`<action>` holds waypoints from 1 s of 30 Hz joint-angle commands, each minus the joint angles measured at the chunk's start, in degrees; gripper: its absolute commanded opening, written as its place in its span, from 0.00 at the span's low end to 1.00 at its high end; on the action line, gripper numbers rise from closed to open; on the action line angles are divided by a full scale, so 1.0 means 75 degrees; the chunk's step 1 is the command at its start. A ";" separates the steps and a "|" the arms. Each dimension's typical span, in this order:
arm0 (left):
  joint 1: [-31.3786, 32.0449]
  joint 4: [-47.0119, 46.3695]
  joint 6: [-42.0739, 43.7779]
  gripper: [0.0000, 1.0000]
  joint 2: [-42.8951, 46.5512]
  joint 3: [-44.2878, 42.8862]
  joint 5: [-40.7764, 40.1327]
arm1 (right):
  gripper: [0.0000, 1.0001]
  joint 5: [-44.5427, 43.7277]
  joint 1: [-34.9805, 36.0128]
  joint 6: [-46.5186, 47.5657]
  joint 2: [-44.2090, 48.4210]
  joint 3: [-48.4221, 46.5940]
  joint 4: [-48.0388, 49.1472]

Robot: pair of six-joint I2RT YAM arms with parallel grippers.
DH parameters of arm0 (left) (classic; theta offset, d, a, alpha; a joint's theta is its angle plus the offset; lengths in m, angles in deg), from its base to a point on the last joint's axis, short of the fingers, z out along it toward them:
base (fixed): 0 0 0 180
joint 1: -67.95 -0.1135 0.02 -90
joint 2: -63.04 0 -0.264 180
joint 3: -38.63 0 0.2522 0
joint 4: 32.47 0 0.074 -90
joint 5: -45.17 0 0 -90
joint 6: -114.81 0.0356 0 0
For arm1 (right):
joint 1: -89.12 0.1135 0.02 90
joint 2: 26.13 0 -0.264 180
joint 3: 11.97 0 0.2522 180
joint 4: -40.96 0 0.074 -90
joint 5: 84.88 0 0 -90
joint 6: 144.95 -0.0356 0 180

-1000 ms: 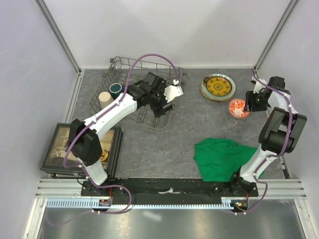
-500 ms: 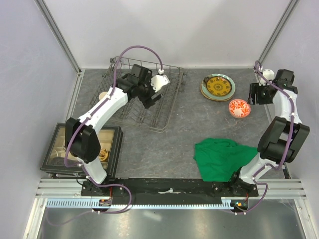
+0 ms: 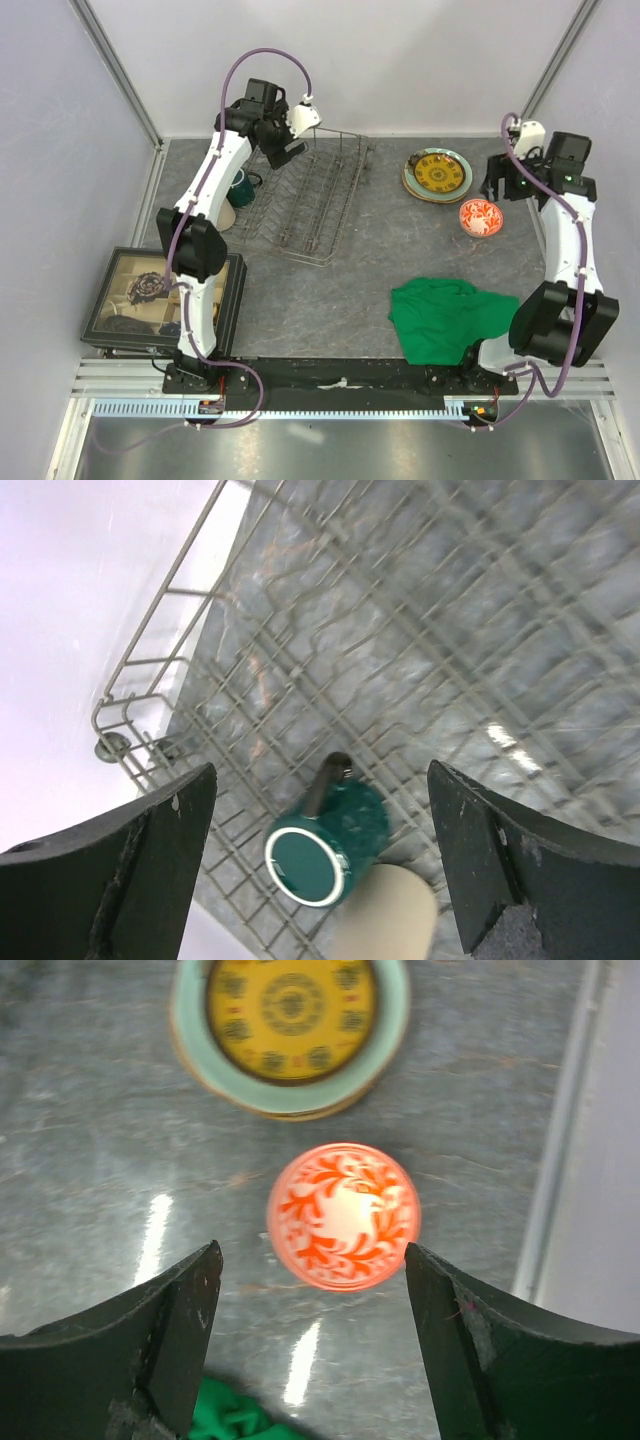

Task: Unload the mixed dishes from the dish rack
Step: Place the bowl at the center of the board, then pick up the cup from the dish rack.

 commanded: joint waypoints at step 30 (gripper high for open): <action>-0.1025 0.1436 0.2345 0.91 -0.2158 -0.1287 -0.0887 | 0.88 0.0344 0.1484 -0.0368 0.0923 0.1849 0.0880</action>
